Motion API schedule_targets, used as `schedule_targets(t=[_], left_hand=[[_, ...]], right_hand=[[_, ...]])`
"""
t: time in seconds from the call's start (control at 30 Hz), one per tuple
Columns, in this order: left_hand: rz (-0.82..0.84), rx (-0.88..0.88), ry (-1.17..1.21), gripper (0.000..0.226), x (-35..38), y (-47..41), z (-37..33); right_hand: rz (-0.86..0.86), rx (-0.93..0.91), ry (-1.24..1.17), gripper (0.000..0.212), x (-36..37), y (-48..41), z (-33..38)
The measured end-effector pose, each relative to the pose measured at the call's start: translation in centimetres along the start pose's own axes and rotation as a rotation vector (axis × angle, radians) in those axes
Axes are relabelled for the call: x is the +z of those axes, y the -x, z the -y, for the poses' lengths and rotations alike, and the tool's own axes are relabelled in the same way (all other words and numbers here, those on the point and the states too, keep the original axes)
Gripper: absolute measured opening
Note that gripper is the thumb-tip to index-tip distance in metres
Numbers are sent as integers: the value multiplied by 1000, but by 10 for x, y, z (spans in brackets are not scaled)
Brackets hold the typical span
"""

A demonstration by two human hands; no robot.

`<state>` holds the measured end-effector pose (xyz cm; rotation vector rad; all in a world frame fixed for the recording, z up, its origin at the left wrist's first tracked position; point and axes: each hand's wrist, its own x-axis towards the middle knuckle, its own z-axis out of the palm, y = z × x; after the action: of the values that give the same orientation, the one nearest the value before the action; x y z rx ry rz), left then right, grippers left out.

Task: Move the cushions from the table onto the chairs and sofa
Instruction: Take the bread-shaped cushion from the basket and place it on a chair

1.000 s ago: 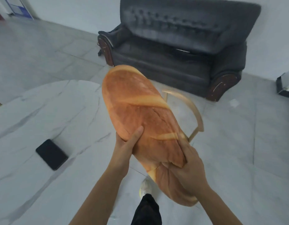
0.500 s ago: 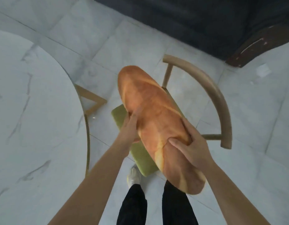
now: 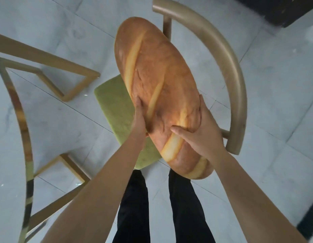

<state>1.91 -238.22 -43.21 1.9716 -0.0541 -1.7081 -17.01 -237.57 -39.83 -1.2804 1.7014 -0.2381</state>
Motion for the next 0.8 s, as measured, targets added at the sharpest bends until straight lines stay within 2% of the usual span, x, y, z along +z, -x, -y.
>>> schedule_targets(t=[0.1, 0.23, 0.33, 0.43, 0.5, 0.57, 0.63, 0.67, 0.73, 0.8], left_hand=[[-24, 64, -41, 121, 14, 3, 4], [-46, 50, -165, 114, 34, -14, 2], [-31, 31, -204, 119, 35, -25, 1], [55, 62, -132, 126, 20, -18, 7], [158, 109, -58, 127, 5, -13, 21], [264, 112, -53, 138, -4, -10, 41], [318, 90, -111, 157, 0, -5, 59], [305, 80, -149, 162, 5, -4, 65], [255, 73, -156, 160, 15, -4, 71], [215, 73, -162, 154, 19, -8, 70]], right_hand=[[-43, -19, 42, 118, -10, -1, 0], [-96, -33, 244, 105, -4, -5, -2], [-55, 15, 307, 104, -1, -11, 2], [62, 112, 334, 100, -8, -13, 14], [82, 143, 307, 90, -13, -12, 27], [-31, 30, 303, 80, -16, -14, 43], [-191, -224, 421, 74, -14, -25, 62], [-220, -361, 507, 73, -12, -36, 71], [-162, -585, 736, 79, -2, -68, 84], [-78, -711, 983, 89, 7, -109, 81]])
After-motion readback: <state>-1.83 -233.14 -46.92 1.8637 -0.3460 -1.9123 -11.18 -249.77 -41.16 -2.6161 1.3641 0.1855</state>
